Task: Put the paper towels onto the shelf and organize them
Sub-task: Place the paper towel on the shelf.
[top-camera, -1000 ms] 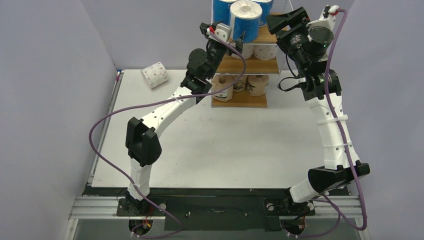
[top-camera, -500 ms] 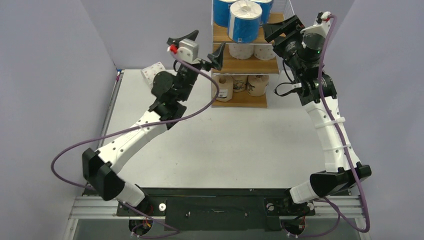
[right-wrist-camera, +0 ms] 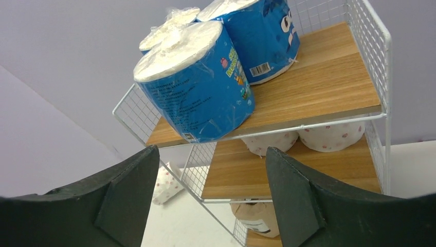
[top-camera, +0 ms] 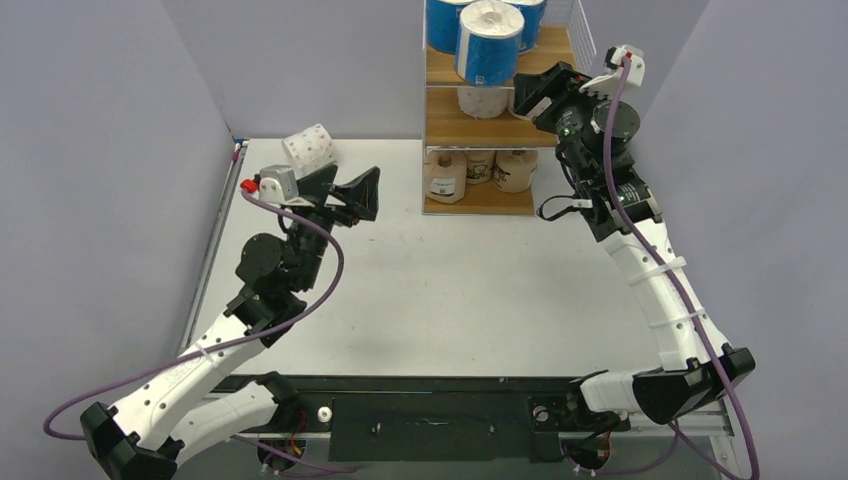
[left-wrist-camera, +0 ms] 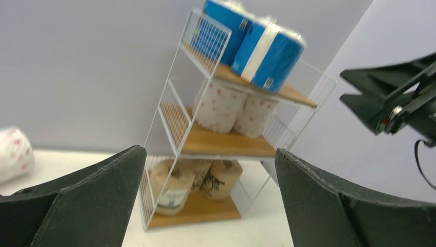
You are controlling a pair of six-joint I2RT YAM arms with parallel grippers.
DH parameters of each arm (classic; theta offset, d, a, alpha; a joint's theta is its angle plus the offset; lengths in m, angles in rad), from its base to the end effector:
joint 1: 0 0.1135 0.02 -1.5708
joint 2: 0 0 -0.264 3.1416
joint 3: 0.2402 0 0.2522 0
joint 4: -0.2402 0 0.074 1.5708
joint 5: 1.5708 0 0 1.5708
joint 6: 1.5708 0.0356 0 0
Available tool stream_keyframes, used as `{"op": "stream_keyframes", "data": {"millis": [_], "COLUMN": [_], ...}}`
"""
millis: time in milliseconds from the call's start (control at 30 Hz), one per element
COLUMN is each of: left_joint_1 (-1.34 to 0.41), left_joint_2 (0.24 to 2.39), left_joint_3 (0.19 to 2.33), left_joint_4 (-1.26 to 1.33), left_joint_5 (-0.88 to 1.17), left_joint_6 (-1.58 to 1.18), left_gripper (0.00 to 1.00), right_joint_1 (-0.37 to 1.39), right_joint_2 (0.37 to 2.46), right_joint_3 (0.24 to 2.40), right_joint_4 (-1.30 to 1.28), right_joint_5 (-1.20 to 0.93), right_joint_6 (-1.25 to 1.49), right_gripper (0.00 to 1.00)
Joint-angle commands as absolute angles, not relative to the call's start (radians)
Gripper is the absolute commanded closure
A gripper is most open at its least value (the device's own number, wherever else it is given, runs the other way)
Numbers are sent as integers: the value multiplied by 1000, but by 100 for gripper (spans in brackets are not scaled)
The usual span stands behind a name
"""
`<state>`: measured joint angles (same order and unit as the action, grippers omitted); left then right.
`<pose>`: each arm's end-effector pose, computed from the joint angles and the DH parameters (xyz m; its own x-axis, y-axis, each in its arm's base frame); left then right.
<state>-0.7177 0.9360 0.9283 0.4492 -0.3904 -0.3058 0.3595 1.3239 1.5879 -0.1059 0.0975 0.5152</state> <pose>0.1637 -0.1250 0.4299 0.2019 -0.5458 -0.8132 0.4297 0.7955 -0.4272 0.2674 0.0968 0.5086 0.0001 0.5239 -0.8518 -0.2990 0.8128 0.4999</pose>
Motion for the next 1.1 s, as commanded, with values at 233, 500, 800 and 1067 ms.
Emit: {"op": "stream_keyframes", "data": {"millis": [233,500,800,1067], "left_joint_1": [-708,-707,-706,-706], "left_joint_2": [514,295,263,256], "left_joint_3": [602,508,498,492], "left_joint_4": [90,-49,-98,-106], "left_joint_5": [-552,-588,-616,-617], "left_joint_6": [-435,-465,-447,-444], "left_gripper": [4,4,3,4], "right_joint_1": [353,355,355,352], "right_joint_2": [1464,1546,1594,1626], "right_joint_3": [1713,1751,1776,1806], "right_joint_4": [-102,-87,-76,-77], "right_joint_5": [71,48,76,94], "right_joint_6": [431,447,449,451], "right_gripper": [23,22,24,26]}}
